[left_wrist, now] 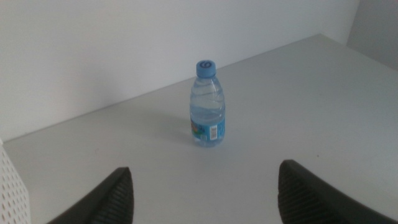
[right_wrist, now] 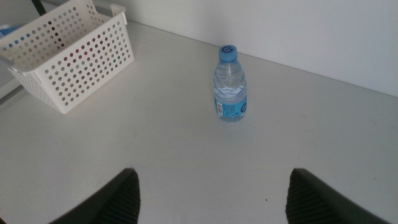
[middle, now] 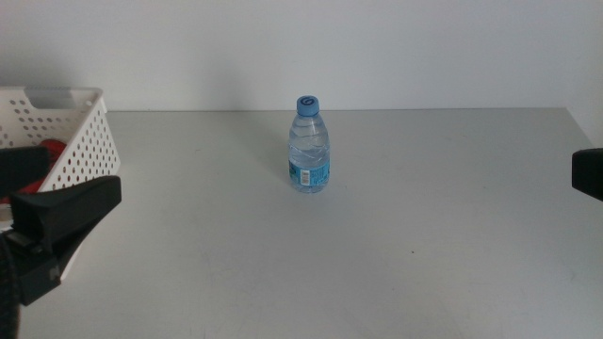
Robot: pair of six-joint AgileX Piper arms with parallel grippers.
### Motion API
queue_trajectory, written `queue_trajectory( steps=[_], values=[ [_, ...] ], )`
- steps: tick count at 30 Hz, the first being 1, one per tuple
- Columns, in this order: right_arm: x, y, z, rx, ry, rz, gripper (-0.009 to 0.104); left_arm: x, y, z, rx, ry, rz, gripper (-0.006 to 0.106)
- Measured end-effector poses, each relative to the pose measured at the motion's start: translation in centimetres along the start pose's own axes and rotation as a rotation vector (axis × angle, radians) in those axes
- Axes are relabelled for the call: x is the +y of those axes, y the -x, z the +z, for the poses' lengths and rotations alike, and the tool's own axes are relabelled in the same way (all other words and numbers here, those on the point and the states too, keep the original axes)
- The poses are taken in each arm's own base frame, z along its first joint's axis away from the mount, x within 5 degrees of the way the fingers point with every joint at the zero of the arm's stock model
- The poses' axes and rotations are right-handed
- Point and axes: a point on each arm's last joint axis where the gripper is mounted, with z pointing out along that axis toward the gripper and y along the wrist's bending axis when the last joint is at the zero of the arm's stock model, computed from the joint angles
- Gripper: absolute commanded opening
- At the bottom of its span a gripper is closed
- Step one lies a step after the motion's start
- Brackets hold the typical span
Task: Use arms to grab the bottles and put them into the dustbin to the left of the table.
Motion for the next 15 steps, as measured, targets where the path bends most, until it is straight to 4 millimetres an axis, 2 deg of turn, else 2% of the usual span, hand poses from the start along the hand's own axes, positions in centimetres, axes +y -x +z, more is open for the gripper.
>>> queue_trajectory(
  steps=[4,7,15],
  values=[
    [0.0,0.0,0.0,0.0,0.0,0.0,0.059,0.1,1.1,0.1,-0.112,0.008,0.0,0.077],
    [0.0,0.0,0.0,0.0,0.0,0.0,0.059,0.2,2.0,1.2,-0.192,0.016,-0.001,0.08],
    [0.0,0.0,0.0,0.0,0.0,0.0,0.059,0.1,2.7,8.5,-0.286,0.012,0.003,0.08]
  ],
)
